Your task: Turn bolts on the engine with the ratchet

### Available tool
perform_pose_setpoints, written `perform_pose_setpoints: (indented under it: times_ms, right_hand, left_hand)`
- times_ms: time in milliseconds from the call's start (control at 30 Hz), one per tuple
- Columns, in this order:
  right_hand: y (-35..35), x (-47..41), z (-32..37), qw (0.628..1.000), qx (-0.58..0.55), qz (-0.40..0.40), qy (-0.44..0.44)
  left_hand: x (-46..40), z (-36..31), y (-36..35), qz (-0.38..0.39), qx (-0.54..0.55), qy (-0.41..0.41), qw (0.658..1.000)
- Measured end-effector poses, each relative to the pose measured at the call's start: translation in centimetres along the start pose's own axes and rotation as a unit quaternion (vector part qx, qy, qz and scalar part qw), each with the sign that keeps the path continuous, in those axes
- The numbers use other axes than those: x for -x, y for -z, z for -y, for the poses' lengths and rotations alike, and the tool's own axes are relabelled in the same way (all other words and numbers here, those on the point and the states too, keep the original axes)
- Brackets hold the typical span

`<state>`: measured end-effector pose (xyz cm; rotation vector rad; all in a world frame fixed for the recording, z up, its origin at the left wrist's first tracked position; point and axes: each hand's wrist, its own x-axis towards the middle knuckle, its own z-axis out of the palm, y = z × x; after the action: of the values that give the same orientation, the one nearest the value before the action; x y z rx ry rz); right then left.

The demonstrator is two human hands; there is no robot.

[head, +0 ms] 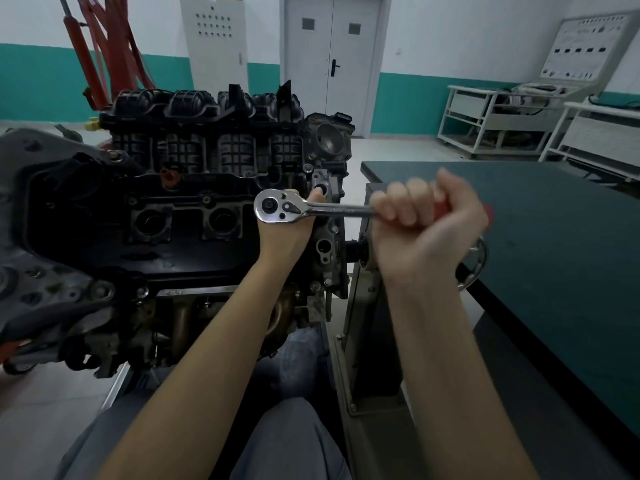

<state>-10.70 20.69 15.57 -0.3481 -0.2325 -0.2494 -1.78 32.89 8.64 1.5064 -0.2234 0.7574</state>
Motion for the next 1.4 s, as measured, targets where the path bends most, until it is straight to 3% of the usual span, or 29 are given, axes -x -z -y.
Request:
perform_pose_setpoints:
  times_ms: [233, 533, 667, 933, 1233, 1400]
  right_hand:
    - [-4.3, -5.2, 1.1, 0.985, 0.107, 0.049, -0.127]
    - [1.9, 2.9, -2.0, 0.996, -0.079, -0.028, 0.033]
    - [0.9, 1.1, -0.9, 0.999, -0.036, 0.006, 0.02]
    - [-3.8, -5.4, 1.6, 0.986, 0.095, 0.058, -0.124]
    - [2.3, 2.0, -0.7, 0.997, -0.073, -0.033, 0.013]
    - [0.9, -0.1, 0.5, 1.0, -0.015, 0.002, -0.011]
  left_hand:
    - [0.3, -0.2, 0.2, 0.031, 0.01, -0.008, 0.999]
    - [0.1, -0.3, 0.1, -0.013, 0.037, 0.008, 0.999]
    - [-0.1, -0.1, -0.2, -0.006, 0.037, 0.009, 0.999]
    - [0.3, -0.5, -0.2, 0.038, 0.031, -0.027, 0.998]
    - [0.5, 0.2, 0.0, -0.002, 0.01, -0.017, 1.0]
    - [0.1, 0.2, -0.1, 0.02, 0.028, -0.021, 0.999]
